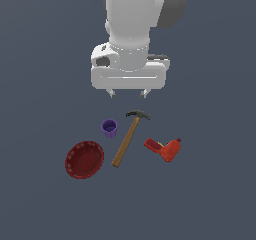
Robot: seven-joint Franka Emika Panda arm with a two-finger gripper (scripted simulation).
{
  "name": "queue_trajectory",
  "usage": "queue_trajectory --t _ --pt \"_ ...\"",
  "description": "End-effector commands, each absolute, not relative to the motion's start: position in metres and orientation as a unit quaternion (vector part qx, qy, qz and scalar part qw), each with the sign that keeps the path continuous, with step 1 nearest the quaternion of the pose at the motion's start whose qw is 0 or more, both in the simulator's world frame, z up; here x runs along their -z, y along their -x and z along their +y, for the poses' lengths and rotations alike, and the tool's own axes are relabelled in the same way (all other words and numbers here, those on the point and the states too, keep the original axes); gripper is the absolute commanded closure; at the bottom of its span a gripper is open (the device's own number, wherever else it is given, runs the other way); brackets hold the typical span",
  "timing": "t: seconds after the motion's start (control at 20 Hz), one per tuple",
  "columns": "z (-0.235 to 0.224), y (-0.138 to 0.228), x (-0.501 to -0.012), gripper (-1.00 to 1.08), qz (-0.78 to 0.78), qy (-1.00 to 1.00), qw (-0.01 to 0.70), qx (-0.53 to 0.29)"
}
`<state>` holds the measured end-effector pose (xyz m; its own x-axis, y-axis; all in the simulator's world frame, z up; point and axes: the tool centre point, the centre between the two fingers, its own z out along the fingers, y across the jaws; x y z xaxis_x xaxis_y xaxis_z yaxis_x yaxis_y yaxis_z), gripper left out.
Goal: Pick up a designated object from a clutter of objects.
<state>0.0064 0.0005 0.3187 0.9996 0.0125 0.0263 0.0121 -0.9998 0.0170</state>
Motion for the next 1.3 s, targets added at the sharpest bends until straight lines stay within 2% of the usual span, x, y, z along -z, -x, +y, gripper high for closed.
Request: queue_trajectory --t 0.0,0.65,1.25 --pt "0.0 -0.006 -0.319 -0.2 0.006 -1.0 0.008 -0.013" --pt "0.002 -0.003 -0.305 -0.2 0.006 -1.0 0.006 0.002" --pt "-0.013 -0.008 -0.276 -0.2 0.094 -0.995 0.024 0.018"
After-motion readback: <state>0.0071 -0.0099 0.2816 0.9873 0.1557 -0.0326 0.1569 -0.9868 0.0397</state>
